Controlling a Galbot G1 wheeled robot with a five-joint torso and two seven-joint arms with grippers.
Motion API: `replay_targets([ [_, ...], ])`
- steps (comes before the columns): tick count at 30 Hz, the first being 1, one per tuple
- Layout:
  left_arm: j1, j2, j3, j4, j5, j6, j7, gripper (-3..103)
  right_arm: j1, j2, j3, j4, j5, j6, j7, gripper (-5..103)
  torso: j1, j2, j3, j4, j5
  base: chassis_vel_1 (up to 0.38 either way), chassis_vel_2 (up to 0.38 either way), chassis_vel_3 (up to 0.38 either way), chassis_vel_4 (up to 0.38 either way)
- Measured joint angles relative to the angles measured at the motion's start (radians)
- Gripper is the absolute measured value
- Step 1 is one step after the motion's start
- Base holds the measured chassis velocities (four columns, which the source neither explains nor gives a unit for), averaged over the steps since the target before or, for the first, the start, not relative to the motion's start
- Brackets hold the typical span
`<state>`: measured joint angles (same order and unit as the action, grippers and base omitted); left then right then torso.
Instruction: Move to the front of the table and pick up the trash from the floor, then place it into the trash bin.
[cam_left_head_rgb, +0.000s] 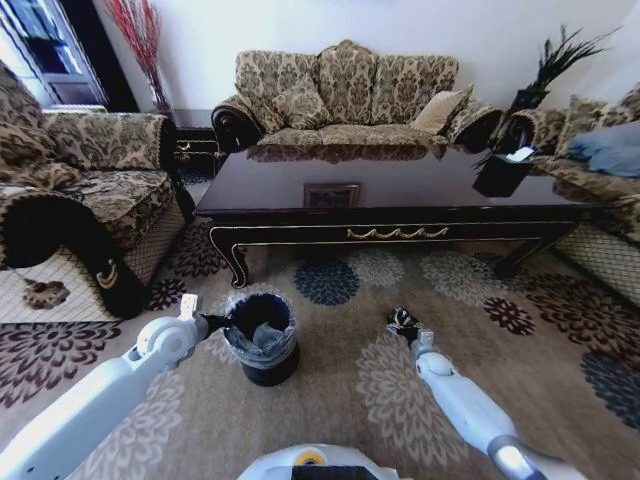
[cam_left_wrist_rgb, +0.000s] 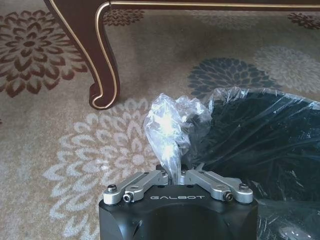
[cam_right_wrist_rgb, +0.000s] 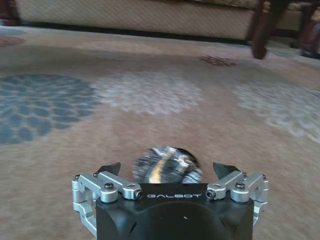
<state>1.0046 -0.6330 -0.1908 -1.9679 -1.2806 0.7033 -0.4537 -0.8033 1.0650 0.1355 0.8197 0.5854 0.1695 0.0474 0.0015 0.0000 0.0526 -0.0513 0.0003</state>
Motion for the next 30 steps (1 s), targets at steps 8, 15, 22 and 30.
replay_targets([
  [8,-0.002,-0.002,0.000,0.001,0.001,0.000,0.003,3,0.055,0.033,0.033,-0.109,-0.022,-0.013,0.010,100,0.000,0.000,0.000,0.0003,-0.0003,-0.002,-0.019,-0.005,0.004],
  [15,0.002,-0.002,0.001,0.001,0.004,0.000,0.004,3,0.047,0.050,0.045,-0.122,-0.030,-0.014,-0.005,97,0.000,0.000,0.000,0.0000,-0.0004,0.000,0.000,0.000,0.000],
  [22,0.003,0.002,0.002,-0.004,0.005,0.000,0.004,3,0.059,0.069,0.048,-0.134,-0.028,-0.016,-0.008,98,0.000,0.000,0.000,0.0001,-0.0003,0.000,0.000,0.000,0.000],
  [30,0.008,0.010,0.001,-0.018,0.003,0.000,0.000,3,0.103,0.106,0.068,-0.162,0.014,-0.042,-0.007,100,0.000,0.000,0.000,0.0005,-0.0004,0.000,0.000,0.000,0.000],
])
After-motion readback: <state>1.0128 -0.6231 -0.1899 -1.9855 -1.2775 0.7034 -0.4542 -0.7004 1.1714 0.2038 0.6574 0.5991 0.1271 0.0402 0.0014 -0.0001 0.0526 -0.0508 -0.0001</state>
